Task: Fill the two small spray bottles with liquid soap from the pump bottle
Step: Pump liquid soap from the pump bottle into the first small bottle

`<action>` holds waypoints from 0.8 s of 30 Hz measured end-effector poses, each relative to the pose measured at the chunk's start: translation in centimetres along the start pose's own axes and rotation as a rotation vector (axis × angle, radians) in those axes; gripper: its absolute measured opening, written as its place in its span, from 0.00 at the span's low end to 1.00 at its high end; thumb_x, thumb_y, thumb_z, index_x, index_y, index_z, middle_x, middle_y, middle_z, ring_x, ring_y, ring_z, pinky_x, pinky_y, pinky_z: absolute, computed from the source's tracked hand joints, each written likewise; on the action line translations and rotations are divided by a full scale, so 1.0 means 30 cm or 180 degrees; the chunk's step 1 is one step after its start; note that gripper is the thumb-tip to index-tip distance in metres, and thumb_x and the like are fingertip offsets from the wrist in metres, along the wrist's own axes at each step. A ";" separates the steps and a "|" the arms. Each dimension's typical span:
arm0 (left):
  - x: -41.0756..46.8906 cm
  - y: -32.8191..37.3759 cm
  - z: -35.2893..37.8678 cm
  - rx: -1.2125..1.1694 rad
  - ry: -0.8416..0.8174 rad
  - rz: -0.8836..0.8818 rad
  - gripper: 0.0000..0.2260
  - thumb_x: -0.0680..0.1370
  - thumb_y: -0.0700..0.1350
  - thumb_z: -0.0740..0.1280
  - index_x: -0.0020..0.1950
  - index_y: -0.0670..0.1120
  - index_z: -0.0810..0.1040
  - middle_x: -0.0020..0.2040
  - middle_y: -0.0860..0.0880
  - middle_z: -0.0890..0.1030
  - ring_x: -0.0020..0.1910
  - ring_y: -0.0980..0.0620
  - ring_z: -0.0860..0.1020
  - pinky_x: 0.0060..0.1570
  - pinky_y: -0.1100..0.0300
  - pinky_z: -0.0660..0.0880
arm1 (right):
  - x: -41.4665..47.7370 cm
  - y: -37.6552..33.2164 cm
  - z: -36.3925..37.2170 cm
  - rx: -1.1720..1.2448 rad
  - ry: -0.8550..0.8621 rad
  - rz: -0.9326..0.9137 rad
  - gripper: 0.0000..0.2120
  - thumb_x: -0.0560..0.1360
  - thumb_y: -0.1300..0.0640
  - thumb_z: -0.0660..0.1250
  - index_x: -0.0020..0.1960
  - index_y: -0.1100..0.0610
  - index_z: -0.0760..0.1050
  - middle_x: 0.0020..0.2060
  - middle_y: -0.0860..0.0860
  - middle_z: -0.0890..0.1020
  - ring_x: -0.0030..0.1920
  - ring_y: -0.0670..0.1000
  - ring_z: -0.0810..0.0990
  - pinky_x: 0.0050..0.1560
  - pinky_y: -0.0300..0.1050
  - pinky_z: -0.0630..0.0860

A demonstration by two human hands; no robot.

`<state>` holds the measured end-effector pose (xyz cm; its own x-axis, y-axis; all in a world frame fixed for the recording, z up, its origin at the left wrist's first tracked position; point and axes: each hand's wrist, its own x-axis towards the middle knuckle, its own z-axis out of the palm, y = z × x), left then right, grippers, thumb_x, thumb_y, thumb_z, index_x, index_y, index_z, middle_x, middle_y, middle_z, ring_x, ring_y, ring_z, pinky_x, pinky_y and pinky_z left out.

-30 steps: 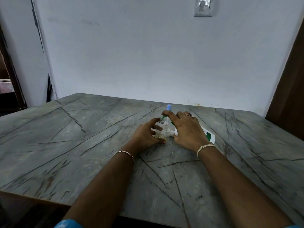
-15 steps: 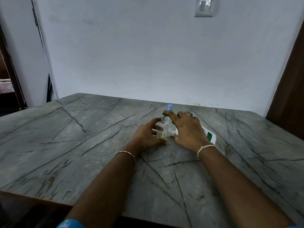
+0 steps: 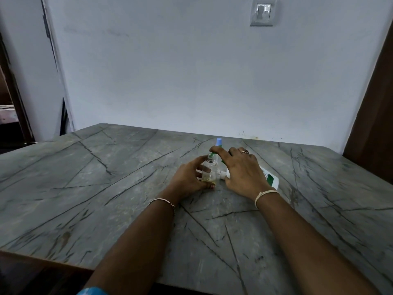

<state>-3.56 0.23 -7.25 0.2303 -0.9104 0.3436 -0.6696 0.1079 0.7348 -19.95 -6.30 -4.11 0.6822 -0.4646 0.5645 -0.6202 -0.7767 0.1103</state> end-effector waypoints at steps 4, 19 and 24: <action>-0.001 -0.002 -0.001 -0.0007 0.0008 0.0011 0.41 0.65 0.43 0.80 0.73 0.53 0.65 0.53 0.53 0.81 0.49 0.53 0.81 0.53 0.60 0.78 | -0.004 0.001 -0.002 0.0011 -0.0031 0.0016 0.38 0.70 0.55 0.68 0.73 0.42 0.52 0.53 0.53 0.74 0.56 0.56 0.72 0.55 0.53 0.71; 0.001 -0.003 0.002 -0.0018 0.0007 -0.0087 0.42 0.65 0.44 0.80 0.74 0.55 0.63 0.55 0.51 0.81 0.50 0.53 0.82 0.55 0.57 0.78 | -0.008 -0.002 -0.003 -0.0114 -0.0015 0.0008 0.40 0.72 0.53 0.68 0.75 0.40 0.48 0.54 0.54 0.74 0.57 0.56 0.72 0.56 0.53 0.71; -0.003 0.005 -0.002 -0.0036 -0.0010 -0.0111 0.42 0.65 0.43 0.79 0.74 0.53 0.62 0.55 0.51 0.81 0.50 0.53 0.81 0.52 0.62 0.77 | -0.010 -0.002 -0.007 -0.0167 -0.0032 -0.0030 0.38 0.73 0.54 0.66 0.74 0.39 0.48 0.55 0.54 0.73 0.57 0.56 0.72 0.56 0.53 0.70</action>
<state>-3.62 0.35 -7.13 0.2513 -0.9150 0.3157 -0.6532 0.0804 0.7529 -20.19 -6.02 -4.12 0.6917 -0.4620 0.5551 -0.6331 -0.7577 0.1584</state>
